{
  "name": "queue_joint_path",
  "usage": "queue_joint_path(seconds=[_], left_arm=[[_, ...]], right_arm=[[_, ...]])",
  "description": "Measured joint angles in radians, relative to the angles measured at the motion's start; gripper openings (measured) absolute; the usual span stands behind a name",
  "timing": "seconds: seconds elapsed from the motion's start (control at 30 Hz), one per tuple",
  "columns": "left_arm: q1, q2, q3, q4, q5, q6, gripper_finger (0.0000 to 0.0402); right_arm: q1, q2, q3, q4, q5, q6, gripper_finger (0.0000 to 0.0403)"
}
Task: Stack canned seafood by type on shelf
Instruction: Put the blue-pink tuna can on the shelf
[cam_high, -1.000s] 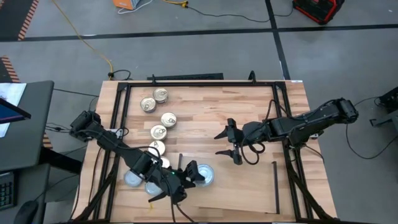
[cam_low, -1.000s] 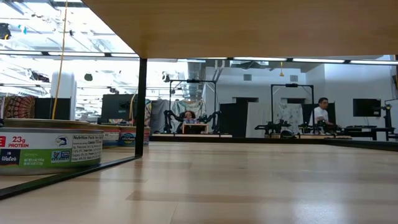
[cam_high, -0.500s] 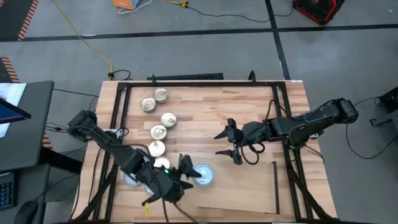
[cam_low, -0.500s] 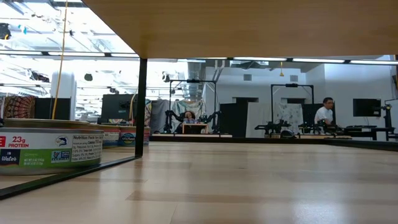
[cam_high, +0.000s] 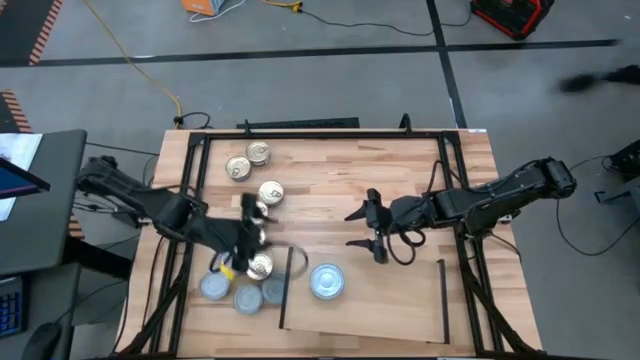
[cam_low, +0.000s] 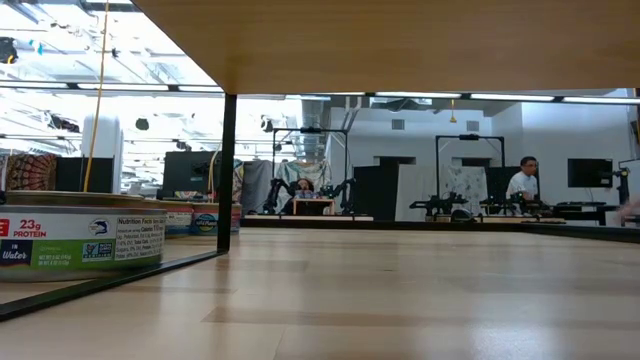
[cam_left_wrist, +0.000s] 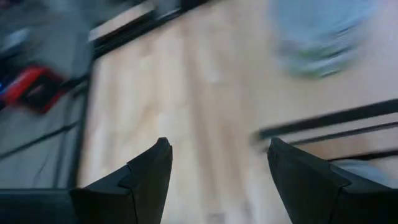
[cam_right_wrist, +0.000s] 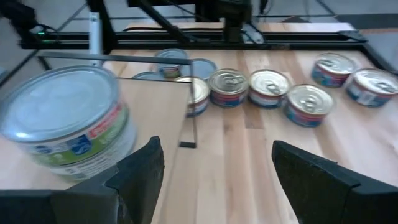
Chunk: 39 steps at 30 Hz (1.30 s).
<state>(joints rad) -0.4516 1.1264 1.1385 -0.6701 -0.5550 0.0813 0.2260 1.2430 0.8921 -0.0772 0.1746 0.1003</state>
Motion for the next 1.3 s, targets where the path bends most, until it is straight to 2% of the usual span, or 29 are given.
queue_joint_path(seconds=[0.1, 0.2, 0.27, 0.4, 0.5, 0.63, 0.8, 0.93, 1.13, 1.3], left_arm=[[0.048, -0.138, -0.157, 0.076, -0.079, -0.073, 0.0251], [0.148, -0.239, -0.265, 0.108, -0.085, -0.148, 0.0251], [0.235, -0.278, -0.313, 0.106, -0.063, -0.194, 0.0251], [0.422, -0.293, -0.369, 0.106, 0.064, -0.248, 0.0251], [0.557, -0.258, -0.394, 0.101, 0.125, -0.249, 0.0251], [0.719, -0.176, -0.403, 0.08, 0.132, -0.21, 0.0251], [0.86, -0.06, -0.403, 0.082, 0.191, -0.141, 0.0251], [0.919, 0.04, -0.403, 0.085, 0.237, -0.112, 0.0251], [0.939, 0.167, -0.403, 0.09, 0.243, -0.111, 0.0251], [0.937, 0.24, -0.403, 0.191, 0.377, -0.103, 0.0251]], right_arm=[[-0.007, 0.003, 0.0, 0.009, 0.019, 0.0, 0.0322], [-0.028, 0.011, 0.0, 0.03, 0.033, 0.008, 0.0322], [-0.059, 0.026, 0.0, 0.059, 0.034, 0.027, 0.0322], [-0.116, 0.071, 0.0, 0.066, 0.034, 0.05, 0.0322], [-0.148, 0.109, 0.0, 0.069, 0.02, 0.05, 0.0322], [-0.17, 0.135, 0.0, 0.074, -0.015, 0.05, 0.0322], [-0.169, 0.111, -0.001, 0.068, -0.016, 0.049, 0.0322], [-0.16, 0.08, 0.0, 0.054, -0.016, 0.049, 0.0322], [-0.138, 0.076, 0.0, 0.046, -0.016, 0.041, 0.0322], [-0.134, 0.076, 0.0, 0.048, -0.016, 0.033, 0.0322]])
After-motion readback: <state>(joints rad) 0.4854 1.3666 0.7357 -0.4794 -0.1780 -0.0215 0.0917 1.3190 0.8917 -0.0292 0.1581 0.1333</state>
